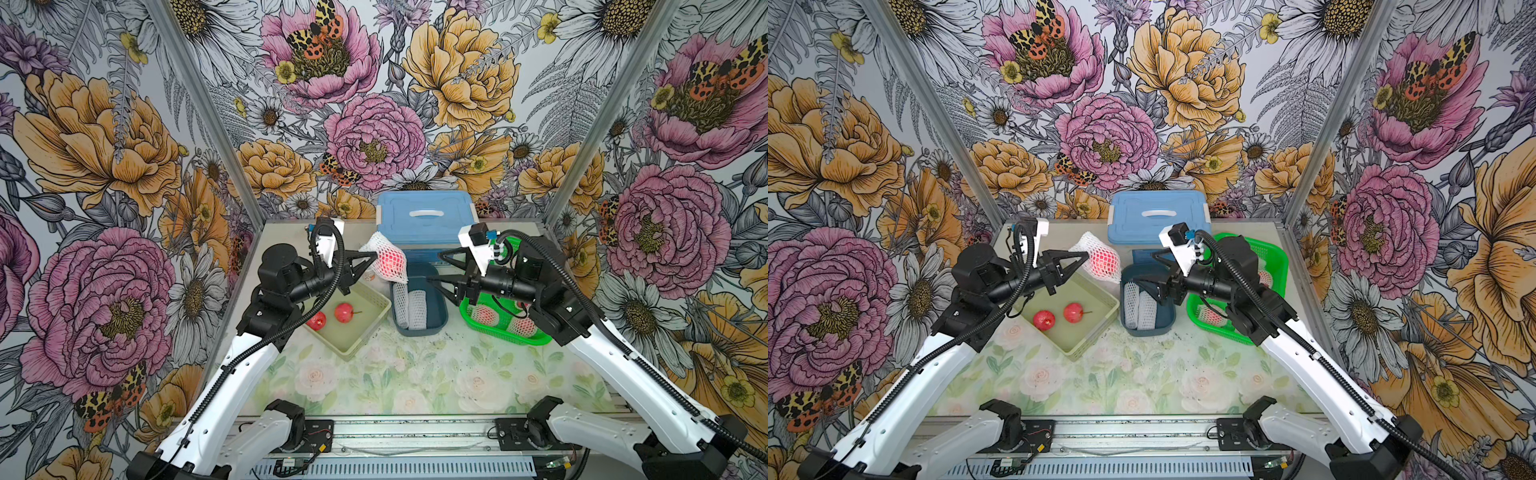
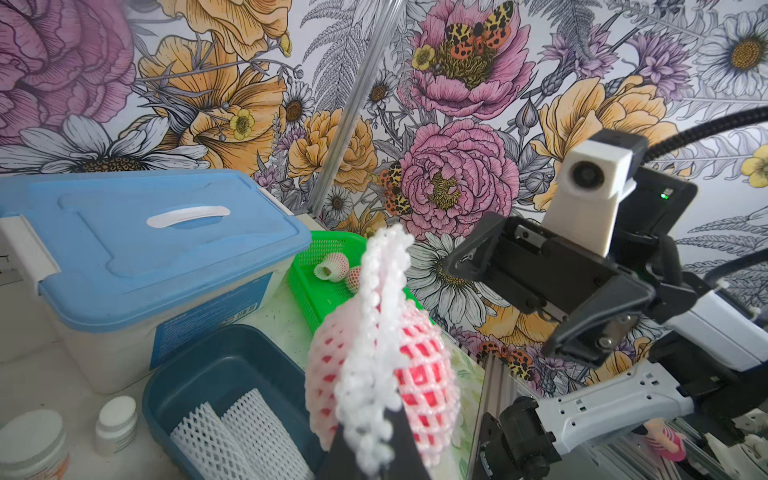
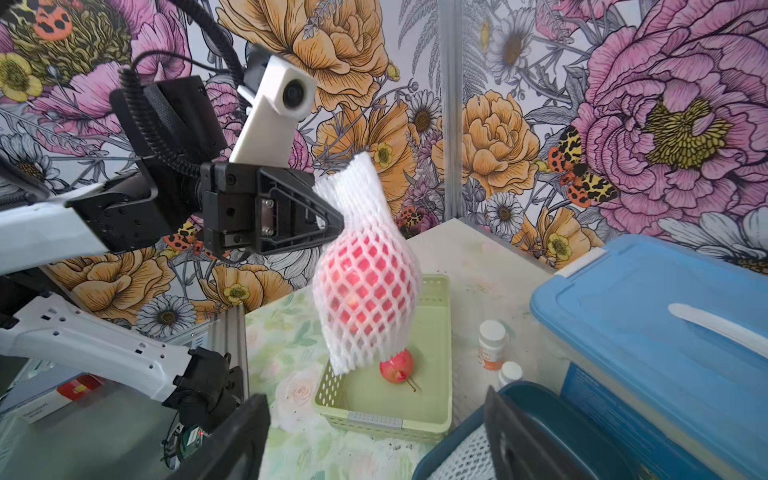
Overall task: Remove foam nets from apples
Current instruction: Pick up the apple from the basket.
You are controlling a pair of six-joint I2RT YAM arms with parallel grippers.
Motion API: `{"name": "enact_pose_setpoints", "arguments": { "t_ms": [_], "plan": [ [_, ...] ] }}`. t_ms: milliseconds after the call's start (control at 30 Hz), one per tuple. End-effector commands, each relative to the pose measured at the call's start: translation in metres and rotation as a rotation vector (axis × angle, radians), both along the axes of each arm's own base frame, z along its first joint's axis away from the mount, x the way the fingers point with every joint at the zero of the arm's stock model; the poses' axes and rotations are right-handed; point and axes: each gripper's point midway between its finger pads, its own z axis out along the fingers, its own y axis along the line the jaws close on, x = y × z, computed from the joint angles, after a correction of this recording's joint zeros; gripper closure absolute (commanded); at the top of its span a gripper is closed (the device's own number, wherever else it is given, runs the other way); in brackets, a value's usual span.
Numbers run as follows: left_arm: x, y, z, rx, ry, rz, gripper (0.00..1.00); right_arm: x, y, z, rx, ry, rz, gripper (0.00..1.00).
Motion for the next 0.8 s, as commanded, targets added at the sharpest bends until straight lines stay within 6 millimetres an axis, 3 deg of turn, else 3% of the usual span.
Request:
{"name": "enact_pose_setpoints", "arguments": {
  "t_ms": [0,100,367,567,667,767],
  "plan": [
    [0.002,0.011,0.022,-0.116,-0.03,0.055,1.0,0.026,0.004,-0.006,-0.055,-0.074,-0.212,0.24],
    [0.0,0.008,0.022,-0.13,-0.024,0.031,1.0,0.03,0.017,-0.011,-0.063,-0.1,-0.285,0.35],
    [-0.001,0.005,0.015,-0.119,-0.001,0.018,1.0,0.02,0.044,-0.002,0.011,-0.138,-0.239,0.51],
    [-0.003,0.0,0.013,-0.108,0.003,-0.015,1.0,0.024,0.048,-0.001,0.023,-0.142,-0.247,0.73],
    [-0.007,-0.005,0.011,-0.083,0.004,-0.046,1.0,0.025,0.048,-0.001,0.02,-0.142,-0.256,1.0],
    [-0.009,-0.005,0.009,-0.059,0.006,-0.055,1.0,0.024,0.046,-0.003,0.011,-0.146,-0.25,1.0]
  ]
}}
